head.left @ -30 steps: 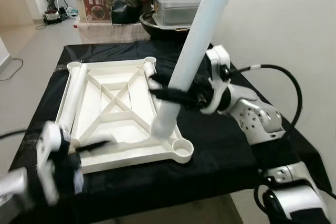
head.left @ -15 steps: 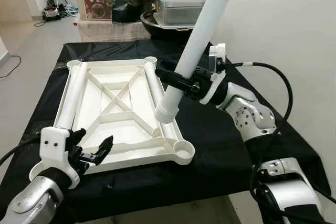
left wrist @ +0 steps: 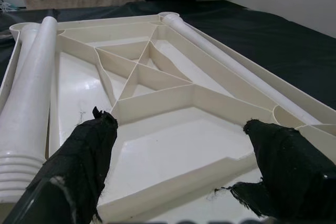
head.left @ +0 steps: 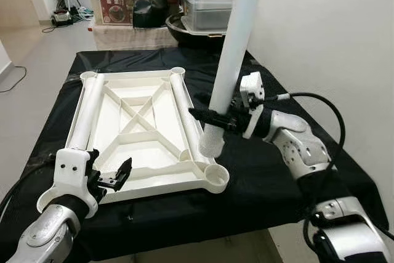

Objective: Building children table

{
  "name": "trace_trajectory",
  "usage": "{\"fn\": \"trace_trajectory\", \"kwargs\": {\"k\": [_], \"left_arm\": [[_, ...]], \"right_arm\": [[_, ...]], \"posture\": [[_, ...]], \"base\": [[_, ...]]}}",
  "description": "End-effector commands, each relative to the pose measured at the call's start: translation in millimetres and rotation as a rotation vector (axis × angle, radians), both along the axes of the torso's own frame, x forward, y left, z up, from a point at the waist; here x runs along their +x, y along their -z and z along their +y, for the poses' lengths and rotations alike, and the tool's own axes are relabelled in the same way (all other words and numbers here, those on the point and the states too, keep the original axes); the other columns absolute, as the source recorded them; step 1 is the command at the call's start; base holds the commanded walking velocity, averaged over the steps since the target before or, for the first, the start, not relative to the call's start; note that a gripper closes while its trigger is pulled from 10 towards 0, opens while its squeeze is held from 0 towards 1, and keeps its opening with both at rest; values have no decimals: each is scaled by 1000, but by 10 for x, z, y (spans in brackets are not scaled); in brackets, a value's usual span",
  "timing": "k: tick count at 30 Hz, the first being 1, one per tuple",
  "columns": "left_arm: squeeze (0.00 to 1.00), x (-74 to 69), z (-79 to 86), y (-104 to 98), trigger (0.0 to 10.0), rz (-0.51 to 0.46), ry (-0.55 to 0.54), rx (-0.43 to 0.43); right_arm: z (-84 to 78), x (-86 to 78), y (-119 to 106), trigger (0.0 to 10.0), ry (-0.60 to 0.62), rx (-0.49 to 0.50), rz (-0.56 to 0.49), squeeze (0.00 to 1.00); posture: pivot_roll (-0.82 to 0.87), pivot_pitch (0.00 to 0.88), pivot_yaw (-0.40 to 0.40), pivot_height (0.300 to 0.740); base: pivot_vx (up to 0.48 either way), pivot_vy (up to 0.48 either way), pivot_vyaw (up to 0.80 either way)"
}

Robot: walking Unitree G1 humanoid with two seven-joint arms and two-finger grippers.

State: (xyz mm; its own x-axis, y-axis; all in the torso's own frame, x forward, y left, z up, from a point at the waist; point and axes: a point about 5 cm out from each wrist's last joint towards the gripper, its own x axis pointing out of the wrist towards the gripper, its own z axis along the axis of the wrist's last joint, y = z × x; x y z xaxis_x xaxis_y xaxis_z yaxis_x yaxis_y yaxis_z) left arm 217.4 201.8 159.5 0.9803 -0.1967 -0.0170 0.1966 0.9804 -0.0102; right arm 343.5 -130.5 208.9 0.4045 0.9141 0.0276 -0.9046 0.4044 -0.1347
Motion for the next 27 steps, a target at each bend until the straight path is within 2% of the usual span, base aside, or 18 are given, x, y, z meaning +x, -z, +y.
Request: {"fn": "trace_trajectory", "kwargs": {"k": [1,4,6,8,9,11,12,13,14,16,19,22,23,24,25,27], "left_arm": [[0,5,-9,82,10000,22,-17,3],[0,10,-16,93,10000,25,-22,-1],[0,49,-77,82,10000,22,13,0],[0,46,-247,7,10000,-2,173,4],[0,46,-247,7,10000,-2,173,4],[0,1,-420,-116,10000,-52,368,24],[0,-9,-457,-151,10000,-68,417,33],[0,-17,-491,-190,10000,-79,470,28],[0,-17,-491,-190,10000,-79,470,28],[0,7,-525,-245,10000,-92,519,19],[0,19,-529,-253,10000,-98,522,23],[0,82,-517,-261,10000,-108,510,54],[0,151,-464,-245,10000,-101,456,115],[0,151,-464,-245,10000,-101,456,115],[0,219,-398,-248,10000,-110,386,181],[0,307,-319,-311,10000,-131,276,162]], "right_arm": [[-33,-35,59,0,10,-36,-4,0],[-29,-64,86,0,13,-38,-4,0],[49,-71,72,0,48,13,5,0],[162,21,-23,0,144,118,39,0],[162,21,-23,0,144,118,39,0],[339,140,-288,0,228,302,48,0],[399,166,-386,0,239,367,55,0],[484,172,-505,0,226,436,59,0],[484,172,-505,0,226,436,59,0],[667,109,-654,0,144,503,50,0],[701,92,-654,0,135,500,44,0],[818,6,-617,0,83,485,42,0],[872,-52,-589,0,54,471,43,0],[872,-52,-589,0,54,471,43,0],[905,-97,-565,0,34,458,43,0],[923,-138,-529,0,25,443,49,0]], "posture": [[82,0,-47,740],[81,0,-47,740],[72,0,-41,740],[71,0,-40,740],[71,0,-40,740],[71,0,-36,740],[72,0,-36,740],[75,0,-35,740],[75,0,-35,740],[78,0,-38,740],[80,0,-39,740],[83,0,-43,740],[82,0,-43,740],[82,0,-43,740],[68,0,-36,740],[66,0,-37,740]], "base": [[0,0,0],[0,0,0],[0,0,0],[0,0,0],[0,0,0],[0,0,0],[0,0,0],[0,0,0],[0,0,0],[0,0,0],[0,0,0],[0,0,0],[0,0,0],[0,0,0],[0,0,0],[0,0,0]]}}
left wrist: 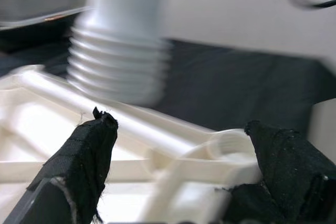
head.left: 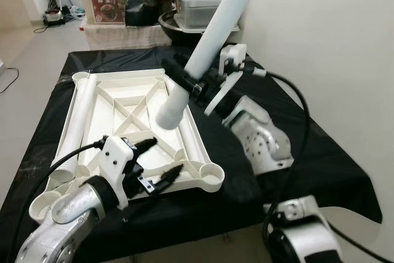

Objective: Building children table

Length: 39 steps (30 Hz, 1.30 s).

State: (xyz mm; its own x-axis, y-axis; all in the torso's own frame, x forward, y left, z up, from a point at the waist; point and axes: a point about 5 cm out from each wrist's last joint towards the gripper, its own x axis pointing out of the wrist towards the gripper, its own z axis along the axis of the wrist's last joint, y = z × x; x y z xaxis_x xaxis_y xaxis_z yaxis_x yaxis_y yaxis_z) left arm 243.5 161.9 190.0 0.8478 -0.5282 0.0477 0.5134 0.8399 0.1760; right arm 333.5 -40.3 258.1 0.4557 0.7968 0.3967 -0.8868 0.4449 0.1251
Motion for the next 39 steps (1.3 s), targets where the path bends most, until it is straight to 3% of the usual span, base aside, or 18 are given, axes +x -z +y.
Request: {"fn": "trace_trajectory", "kwargs": {"k": [1,15,16,22,32,39], "left_arm": [[0,59,89,-26,10000,-11,-93,-16],[0,93,-241,72,10000,30,49,-77],[0,105,-310,121,10000,40,87,-30],[0,128,-329,136,10000,38,89,6],[0,194,-414,165,10000,0,99,149],[0,215,-431,184,10000,-8,95,188]], "right_arm": [[21,-41,-34,0,-12,-15,-18,0],[114,-167,-12,0,-84,-3,-5,0],[162,-221,3,0,-116,-19,-14,0],[193,-268,16,0,-143,-33,-23,0],[245,-361,76,0,-188,-53,-7,0],[271,-379,94,0,-191,-49,4,0]], "posture": [[66,0,-37,740],[57,0,-40,740],[56,0,-39,740],[52,0,-33,740],[50,0,-31,740],[50,0,-31,740]], "base": [[0,0,0],[0,0,0],[0,0,0],[0,0,0],[0,0,0],[0,0,0]]}}
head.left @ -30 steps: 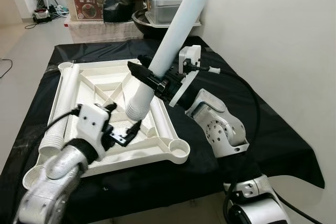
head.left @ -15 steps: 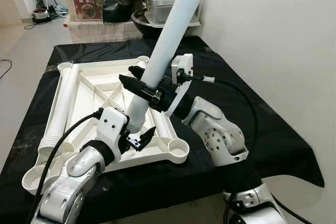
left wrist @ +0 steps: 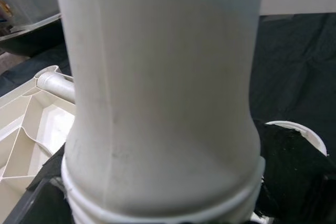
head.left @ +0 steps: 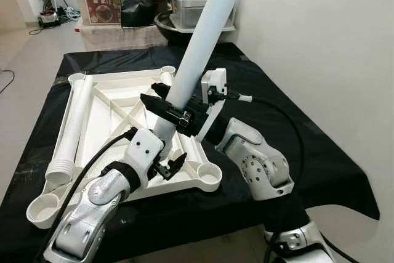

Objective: Building children table

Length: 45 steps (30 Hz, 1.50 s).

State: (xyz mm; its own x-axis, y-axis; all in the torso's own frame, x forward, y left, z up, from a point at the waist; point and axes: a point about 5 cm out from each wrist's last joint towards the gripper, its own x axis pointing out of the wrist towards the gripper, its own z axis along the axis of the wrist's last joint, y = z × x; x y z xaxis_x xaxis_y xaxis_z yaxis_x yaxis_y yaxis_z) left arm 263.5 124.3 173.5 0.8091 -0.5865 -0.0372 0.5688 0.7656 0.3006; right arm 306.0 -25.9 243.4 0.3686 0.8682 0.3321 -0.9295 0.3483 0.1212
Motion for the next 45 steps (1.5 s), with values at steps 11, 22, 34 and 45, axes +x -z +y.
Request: {"fn": "trace_trajectory", "kwargs": {"k": [11,22,34,45], "left_arm": [[0,75,-6,-68,0,-80,-40,-12],[0,38,-54,-77,0,-89,-18,-40],[0,-286,-106,-100,10000,-26,275,14],[0,-617,-52,-84,10000,105,527,62]], "right_arm": [[141,-123,-25,0,-79,11,-23,0],[147,-133,-12,10000,-80,3,-25,0],[-65,-204,-111,10000,-307,19,-84,0],[-233,-293,-181,10000,-538,-40,-184,0]], "posture": [[57,0,-30,740],[60,0,-29,740],[75,0,-32,740],[90,0,-32,740]], "base": [[0,0,0],[0,0,0],[0,0,0],[0,0,0]]}}
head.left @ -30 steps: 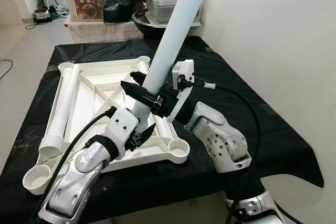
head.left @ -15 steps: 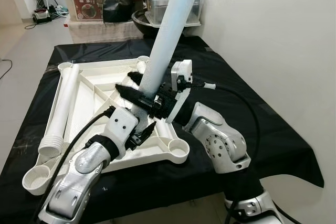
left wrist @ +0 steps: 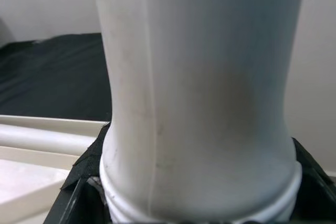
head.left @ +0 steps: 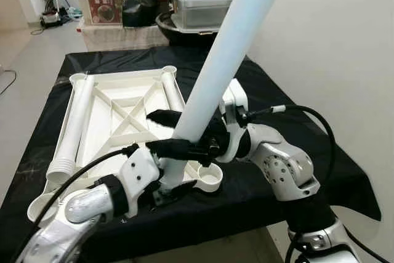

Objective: Building children table

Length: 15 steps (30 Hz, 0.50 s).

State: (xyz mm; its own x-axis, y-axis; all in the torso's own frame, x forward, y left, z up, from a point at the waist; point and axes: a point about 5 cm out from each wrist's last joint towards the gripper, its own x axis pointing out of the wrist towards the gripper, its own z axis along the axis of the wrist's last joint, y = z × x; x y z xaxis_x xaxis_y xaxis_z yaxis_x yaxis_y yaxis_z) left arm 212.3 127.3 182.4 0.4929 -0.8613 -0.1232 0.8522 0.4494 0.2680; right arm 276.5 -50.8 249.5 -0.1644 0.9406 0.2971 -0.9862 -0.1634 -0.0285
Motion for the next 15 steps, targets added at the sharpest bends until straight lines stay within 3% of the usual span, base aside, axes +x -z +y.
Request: {"fn": "trace_trajectory", "kwargs": {"k": [1,8,10,14,15], "left_arm": [[0,-124,-70,6,10000,33,124,26],[0,-180,-84,-2,10000,88,207,16],[0,-187,-79,29,10000,126,265,42],[0,-175,-72,35,10000,139,288,58],[0,-151,-59,29,10000,163,315,62]], "right_arm": [[1,-8,-139,10000,-43,23,-37,0],[-14,-39,-187,10000,-108,41,-48,0],[-1,-106,-184,9843,-177,35,-56,0],[5,-131,-159,10000,-202,23,-60,0],[11,-159,-142,9176,-228,18,-56,0]], "posture": [[90,0,-32,740],[86,0,-29,740],[84,0,-29,740],[84,0,-30,740],[81,0,-23,740]], "base": [[0,0,0],[0,0,0],[0,0,0],[0,0,0],[0,0,0]]}}
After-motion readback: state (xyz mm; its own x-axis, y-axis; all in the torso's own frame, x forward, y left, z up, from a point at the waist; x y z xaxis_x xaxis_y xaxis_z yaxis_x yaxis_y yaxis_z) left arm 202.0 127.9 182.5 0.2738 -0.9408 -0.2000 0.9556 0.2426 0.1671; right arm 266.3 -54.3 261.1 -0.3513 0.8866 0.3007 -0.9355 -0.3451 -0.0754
